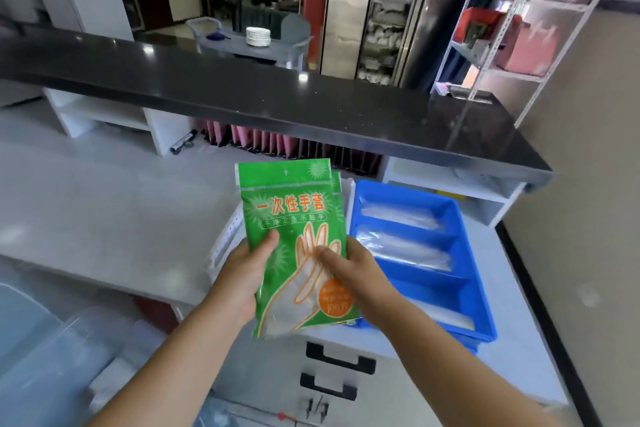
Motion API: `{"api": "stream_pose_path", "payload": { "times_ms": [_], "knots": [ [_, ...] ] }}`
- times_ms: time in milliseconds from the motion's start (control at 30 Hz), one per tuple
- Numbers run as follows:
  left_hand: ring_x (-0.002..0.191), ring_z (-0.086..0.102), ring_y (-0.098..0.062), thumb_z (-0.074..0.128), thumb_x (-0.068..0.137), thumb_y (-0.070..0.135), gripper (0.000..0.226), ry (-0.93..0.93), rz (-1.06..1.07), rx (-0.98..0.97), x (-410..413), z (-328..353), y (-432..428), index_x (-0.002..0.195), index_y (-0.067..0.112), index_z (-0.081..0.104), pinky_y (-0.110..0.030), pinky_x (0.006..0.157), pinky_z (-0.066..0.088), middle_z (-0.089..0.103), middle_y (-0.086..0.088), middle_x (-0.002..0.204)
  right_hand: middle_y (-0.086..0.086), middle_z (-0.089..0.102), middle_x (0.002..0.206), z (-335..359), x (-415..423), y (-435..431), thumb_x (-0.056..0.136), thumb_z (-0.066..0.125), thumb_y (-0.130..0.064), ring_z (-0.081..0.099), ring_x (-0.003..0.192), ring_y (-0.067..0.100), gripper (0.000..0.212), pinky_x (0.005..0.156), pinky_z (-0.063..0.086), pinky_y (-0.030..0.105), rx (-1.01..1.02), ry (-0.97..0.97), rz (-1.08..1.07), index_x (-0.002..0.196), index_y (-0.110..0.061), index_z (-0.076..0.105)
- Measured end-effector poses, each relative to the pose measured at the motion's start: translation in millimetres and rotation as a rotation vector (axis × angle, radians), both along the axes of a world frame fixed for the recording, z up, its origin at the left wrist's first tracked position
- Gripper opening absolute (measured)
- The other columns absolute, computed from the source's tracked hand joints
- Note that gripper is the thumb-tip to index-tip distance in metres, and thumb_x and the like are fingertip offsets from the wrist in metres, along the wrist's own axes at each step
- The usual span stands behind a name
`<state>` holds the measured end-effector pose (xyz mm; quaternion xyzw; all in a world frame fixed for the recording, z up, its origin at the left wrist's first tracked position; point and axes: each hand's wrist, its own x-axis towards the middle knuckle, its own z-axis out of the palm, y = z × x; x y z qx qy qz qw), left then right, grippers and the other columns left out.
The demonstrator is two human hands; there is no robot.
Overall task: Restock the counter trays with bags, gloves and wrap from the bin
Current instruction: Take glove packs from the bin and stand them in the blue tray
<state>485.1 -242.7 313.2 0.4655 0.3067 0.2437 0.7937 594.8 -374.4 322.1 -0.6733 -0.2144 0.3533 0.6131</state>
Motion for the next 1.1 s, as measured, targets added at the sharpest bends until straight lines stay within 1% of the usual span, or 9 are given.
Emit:
{"api": "stream_pose_path", "payload": {
  "times_ms": [200,333,433,533,700,767,867,1000,1100],
  "knots": [
    [0.087,0.072,-0.026,0.061,0.087,0.031,0.022,-0.008,-0.036,0.016,74.7,11.3,-60.7,0.103,0.018,0.066,-0.039,0.075,0.055,0.076,-0.006,0.095,0.007,0.075,0.088,12.5,68.8,-62.8,0.075,0.077,-0.023,0.072,0.076,0.024,0.034,0.068,0.058,0.036,-0.039,-0.065,-0.038,0.103,-0.012,0.06],
    [0.083,0.072,-0.026,0.056,0.091,0.029,0.021,-0.035,-0.024,-0.023,110.8,21.5,-64.3,0.098,0.012,0.066,-0.039,0.074,0.055,0.076,-0.008,0.09,-0.003,0.074,0.07,18.4,98.8,-80.5,0.077,0.075,-0.015,0.07,0.062,0.013,0.022,0.053,0.053,0.021,-0.02,-0.12,-0.114,0.094,-0.013,0.062],
    [0.072,0.068,-0.018,0.052,0.093,0.023,0.015,-0.052,-0.005,0.059,140.6,30.3,-51.9,0.09,0.015,0.064,-0.03,0.063,0.049,0.075,0.0,0.076,-0.001,0.073,0.07,20.2,121.7,-92.6,0.077,0.075,-0.013,0.069,0.06,0.011,0.019,0.052,0.053,0.021,-0.05,-0.172,-0.175,0.09,-0.017,0.062],
    [0.077,0.065,-0.016,0.049,0.094,0.014,0.012,-0.031,-0.03,0.176,172.2,32.0,-36.1,0.092,0.014,0.061,-0.03,0.068,0.051,0.07,-0.003,0.085,0.002,0.072,0.076,25.0,147.3,-105.3,0.075,0.076,-0.014,0.069,0.063,0.011,0.02,0.057,0.055,0.024,-0.119,-0.312,-0.282,0.086,-0.018,0.061],
    [0.08,0.06,-0.02,0.056,0.087,0.008,0.025,0.17,-0.177,0.47,229.7,12.0,-12.9,0.112,0.007,0.056,-0.03,0.071,0.048,0.064,-0.014,0.104,0.003,0.07,0.078,44.3,194.9,-123.2,0.075,0.075,-0.027,0.067,0.071,0.023,0.026,0.068,0.056,0.043,-0.379,-0.65,-0.471,0.088,-0.018,0.056],
    [0.083,0.059,-0.021,0.058,0.085,0.01,0.028,0.278,-0.273,0.646,253.2,-1.1,-4.5,0.113,0.011,0.058,-0.031,0.066,0.046,0.063,-0.009,0.108,0.001,0.067,0.072,52.9,212.7,-126.4,0.075,0.072,-0.034,0.064,0.066,0.025,0.028,0.061,0.054,0.041,-0.533,-0.815,-0.512,0.085,-0.02,0.05],
    [0.107,0.058,-0.023,0.057,0.086,0.015,0.033,0.399,-0.474,0.95,285.8,-23.8,6.4,0.12,0.014,0.058,-0.036,0.088,0.047,0.059,-0.006,0.12,0.002,0.063,0.068,58.3,232.3,-125.9,0.075,0.068,-0.04,0.061,0.064,0.031,0.032,0.054,0.048,0.036,-0.709,-0.975,-0.537,0.08,-0.023,0.041],
    [0.119,0.049,-0.023,0.049,0.092,0.023,0.038,0.523,-0.704,1.352,325.1,-46.9,10.9,0.129,0.02,0.053,-0.032,0.093,0.039,0.051,-0.003,0.132,0.0,0.057,0.065,54.6,247.8,-125.4,0.078,0.067,-0.04,0.06,0.064,0.032,0.034,0.048,0.036,0.03,-0.826,-1.065,-0.552,0.082,-0.023,0.038],
    [0.125,0.043,-0.025,0.046,0.092,0.024,0.045,0.574,-0.909,1.473,351.2,-56.4,9.6,0.137,0.021,0.043,-0.035,0.097,0.036,0.044,-0.003,0.138,0.001,0.06,0.064,51.0,252.3,-127.7,0.079,0.066,-0.041,0.06,0.062,0.032,0.033,0.046,0.031,0.029,-0.896,-1.096,-0.572,0.086,-0.02,0.041]
  ]
}}
